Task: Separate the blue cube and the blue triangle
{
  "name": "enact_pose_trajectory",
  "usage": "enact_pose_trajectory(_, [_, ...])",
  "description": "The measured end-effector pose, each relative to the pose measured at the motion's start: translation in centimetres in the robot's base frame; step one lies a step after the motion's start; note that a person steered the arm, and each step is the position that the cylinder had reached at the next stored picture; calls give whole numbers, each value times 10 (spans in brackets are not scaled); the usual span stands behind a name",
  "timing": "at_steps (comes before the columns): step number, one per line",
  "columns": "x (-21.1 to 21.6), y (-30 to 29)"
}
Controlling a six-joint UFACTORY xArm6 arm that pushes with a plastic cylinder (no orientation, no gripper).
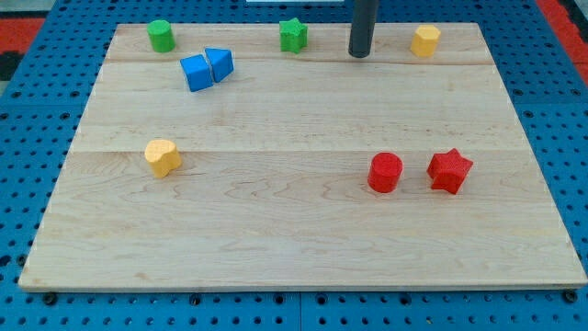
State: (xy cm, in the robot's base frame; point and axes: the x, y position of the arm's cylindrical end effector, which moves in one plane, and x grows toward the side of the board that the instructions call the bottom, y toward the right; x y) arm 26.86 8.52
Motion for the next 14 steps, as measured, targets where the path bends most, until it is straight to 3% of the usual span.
enact_pose_trajectory(1, [32,-16])
enact_pose_trajectory(2, [36,-18])
enact_pose_trajectory(4, [18,-74])
enact_pose_trajectory(14, [-17,-191])
